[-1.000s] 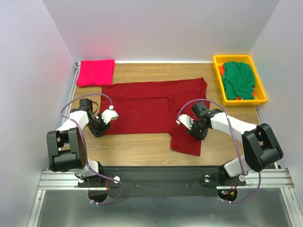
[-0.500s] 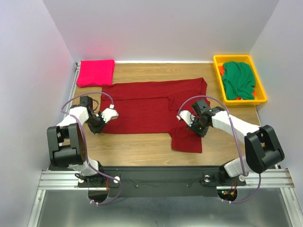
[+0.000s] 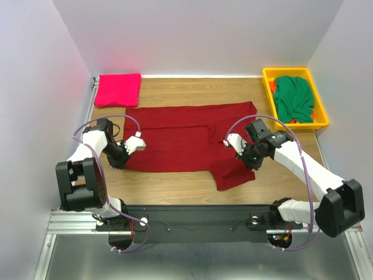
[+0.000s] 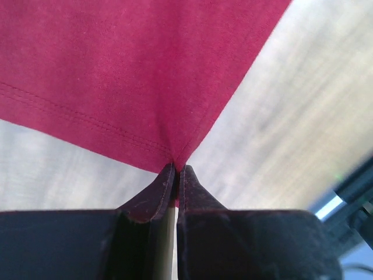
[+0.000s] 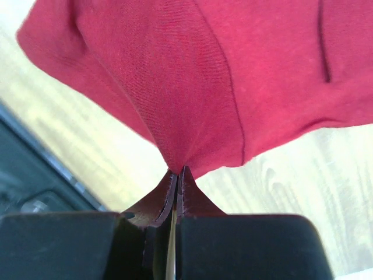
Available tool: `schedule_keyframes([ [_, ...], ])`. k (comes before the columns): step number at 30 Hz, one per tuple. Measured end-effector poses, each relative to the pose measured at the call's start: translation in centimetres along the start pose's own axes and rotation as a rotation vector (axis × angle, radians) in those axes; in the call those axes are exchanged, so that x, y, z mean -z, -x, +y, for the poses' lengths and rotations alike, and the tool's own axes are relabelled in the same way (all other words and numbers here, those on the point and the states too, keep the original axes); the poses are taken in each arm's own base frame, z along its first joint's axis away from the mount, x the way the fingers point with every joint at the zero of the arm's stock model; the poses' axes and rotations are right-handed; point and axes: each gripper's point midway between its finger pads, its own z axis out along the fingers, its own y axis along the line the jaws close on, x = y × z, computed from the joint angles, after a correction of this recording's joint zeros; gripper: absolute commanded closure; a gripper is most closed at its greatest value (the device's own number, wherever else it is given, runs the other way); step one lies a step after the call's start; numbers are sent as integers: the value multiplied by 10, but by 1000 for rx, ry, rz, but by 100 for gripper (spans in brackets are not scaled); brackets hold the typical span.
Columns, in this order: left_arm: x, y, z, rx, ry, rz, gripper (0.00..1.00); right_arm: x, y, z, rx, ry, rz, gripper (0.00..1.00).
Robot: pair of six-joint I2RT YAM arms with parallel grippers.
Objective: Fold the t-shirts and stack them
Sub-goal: Fold the tshirt
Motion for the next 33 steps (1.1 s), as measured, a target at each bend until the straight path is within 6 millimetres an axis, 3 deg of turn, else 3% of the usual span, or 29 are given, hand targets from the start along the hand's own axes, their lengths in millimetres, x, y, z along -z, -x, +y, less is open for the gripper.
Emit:
schedule_keyframes([
  [5, 15, -6, -24, -30, -44, 13, 100, 20, -11, 18, -4, 30, -2, 99],
  [9, 23, -5, -29, -1, -90, 1, 100, 30, -8, 17, -5, 22, -3, 99],
  [12, 31, 12, -10, 21, -93, -37, 100, 31, 4, 5, 1, 7, -6, 99],
  [16, 42, 42, 35, 46, -51, -114, 100, 24, 19, -22, 4, -2, 13, 100],
  [20, 45, 57, 60, 80, -38, -142, 100, 15, 34, -48, 10, -9, 19, 99],
  [33, 31, 78, 115, 172, -31, -175, 100, 4, 75, -132, 27, -71, -9, 100],
])
